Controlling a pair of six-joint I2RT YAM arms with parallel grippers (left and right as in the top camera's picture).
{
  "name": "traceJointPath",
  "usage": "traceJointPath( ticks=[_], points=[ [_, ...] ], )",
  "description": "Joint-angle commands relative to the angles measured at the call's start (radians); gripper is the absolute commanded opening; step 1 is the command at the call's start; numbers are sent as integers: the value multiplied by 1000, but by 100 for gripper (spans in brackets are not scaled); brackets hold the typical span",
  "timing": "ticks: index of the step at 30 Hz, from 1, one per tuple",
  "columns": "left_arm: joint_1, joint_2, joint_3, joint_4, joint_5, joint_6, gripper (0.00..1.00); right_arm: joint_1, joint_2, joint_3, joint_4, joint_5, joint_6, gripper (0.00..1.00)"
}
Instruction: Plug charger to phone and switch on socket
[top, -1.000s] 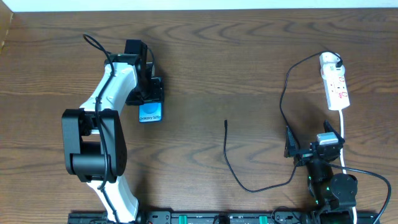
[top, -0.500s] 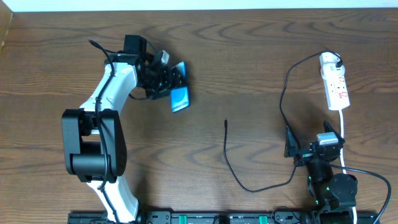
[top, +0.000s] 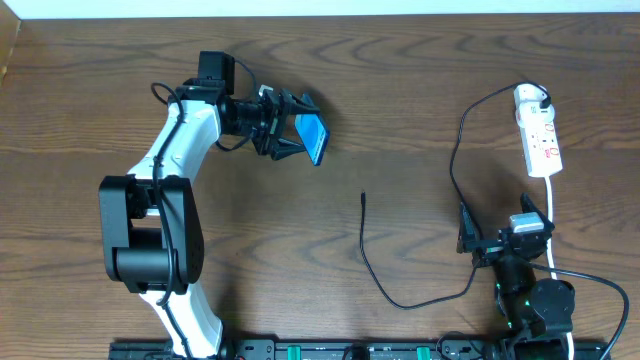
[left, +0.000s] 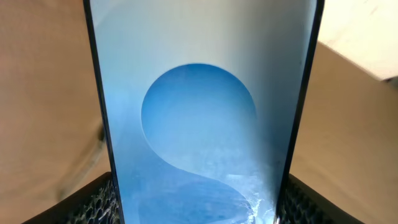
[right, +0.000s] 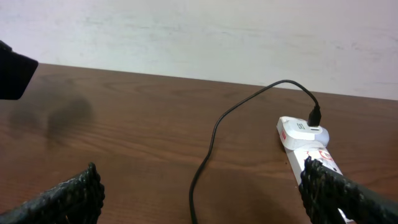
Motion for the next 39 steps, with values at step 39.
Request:
traceJointPath(
  ticks=[39],
  points=[
    [3,-42,30,0,341,-423,7,6,-7,-1,-5,8,-12,99]
  ],
)
